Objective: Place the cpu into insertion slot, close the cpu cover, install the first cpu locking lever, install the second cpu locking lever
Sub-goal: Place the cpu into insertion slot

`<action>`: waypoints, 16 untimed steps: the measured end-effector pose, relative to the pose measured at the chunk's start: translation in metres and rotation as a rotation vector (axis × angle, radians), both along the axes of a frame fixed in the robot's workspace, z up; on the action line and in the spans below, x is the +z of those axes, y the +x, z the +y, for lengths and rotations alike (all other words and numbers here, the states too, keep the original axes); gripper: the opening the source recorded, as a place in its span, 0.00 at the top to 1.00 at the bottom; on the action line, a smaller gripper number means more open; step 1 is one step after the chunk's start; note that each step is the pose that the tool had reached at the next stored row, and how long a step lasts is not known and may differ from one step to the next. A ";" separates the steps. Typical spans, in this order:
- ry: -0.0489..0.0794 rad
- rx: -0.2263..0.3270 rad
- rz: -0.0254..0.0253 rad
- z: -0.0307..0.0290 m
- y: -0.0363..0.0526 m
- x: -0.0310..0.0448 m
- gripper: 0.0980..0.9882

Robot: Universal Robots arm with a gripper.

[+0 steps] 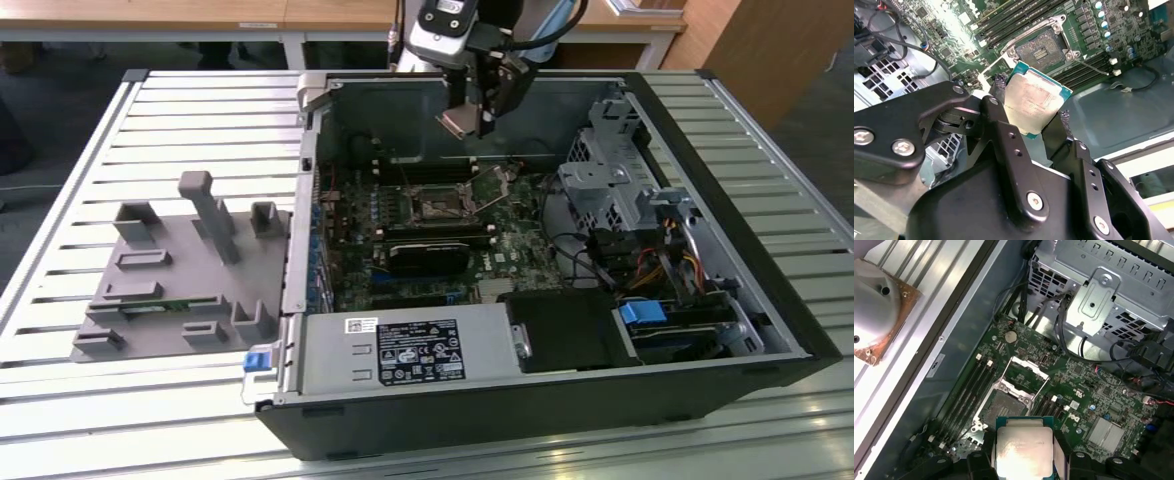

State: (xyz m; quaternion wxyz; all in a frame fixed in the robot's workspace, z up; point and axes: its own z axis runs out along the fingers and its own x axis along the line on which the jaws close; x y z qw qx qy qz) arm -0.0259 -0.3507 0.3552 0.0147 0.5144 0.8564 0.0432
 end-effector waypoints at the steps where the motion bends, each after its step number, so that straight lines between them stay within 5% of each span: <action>1: 0.000 -0.009 0.0000 0.0000 0.0000 0.0000 0.50; 16: 0.000 -0.114 0.0001 0.0000 0.0000 -0.0004 0.50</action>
